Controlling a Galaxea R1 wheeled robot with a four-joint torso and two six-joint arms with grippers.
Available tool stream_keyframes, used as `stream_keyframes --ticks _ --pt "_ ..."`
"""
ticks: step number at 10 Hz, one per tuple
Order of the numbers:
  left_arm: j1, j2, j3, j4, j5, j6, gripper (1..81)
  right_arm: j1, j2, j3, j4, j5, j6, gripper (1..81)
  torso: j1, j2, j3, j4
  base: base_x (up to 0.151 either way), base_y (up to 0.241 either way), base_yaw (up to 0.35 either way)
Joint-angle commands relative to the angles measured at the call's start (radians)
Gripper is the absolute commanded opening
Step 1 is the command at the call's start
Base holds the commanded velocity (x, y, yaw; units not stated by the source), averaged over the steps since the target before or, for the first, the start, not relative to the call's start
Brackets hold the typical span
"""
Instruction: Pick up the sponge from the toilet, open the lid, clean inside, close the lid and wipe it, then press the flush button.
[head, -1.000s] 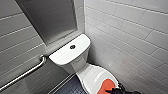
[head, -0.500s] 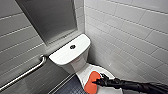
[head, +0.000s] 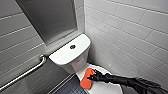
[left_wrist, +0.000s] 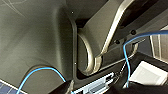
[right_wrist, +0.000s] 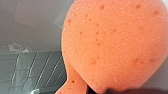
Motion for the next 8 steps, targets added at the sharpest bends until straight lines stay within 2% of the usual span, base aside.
stream_keyframes --ticks 1,4,6,8 --pt "0.016 -0.001 0.014 -0.012 0.091 0.005 81.1 0.081 0.083 -0.07 -0.04 -0.039 0.0 1.0 0.0 0.0 0.0 0.0 0.0 0.0 0.0" --pt "0.017 0.0 0.013 -0.012 0.091 0.005 81.1 -0.025 0.03 -0.06 -0.045 -0.022 -0.001 1.0 0.0 0.0 0.0 0.0 0.0 0.0 0.0" --pt "0.017 0.0 0.011 -0.01 0.09 0.005 81.1 -0.081 -0.065 0.079 -0.05 -0.025 0.005 1.0 0.0 0.0 0.0 0.0 0.0 0.0 0.0" --pt "0.014 0.004 0.008 -0.004 0.09 0.005 81.1 -0.111 -0.222 0.259 -0.045 -0.022 0.006 1.0 0.0 0.0 0.0 0.0 0.0 0.0 0.0"
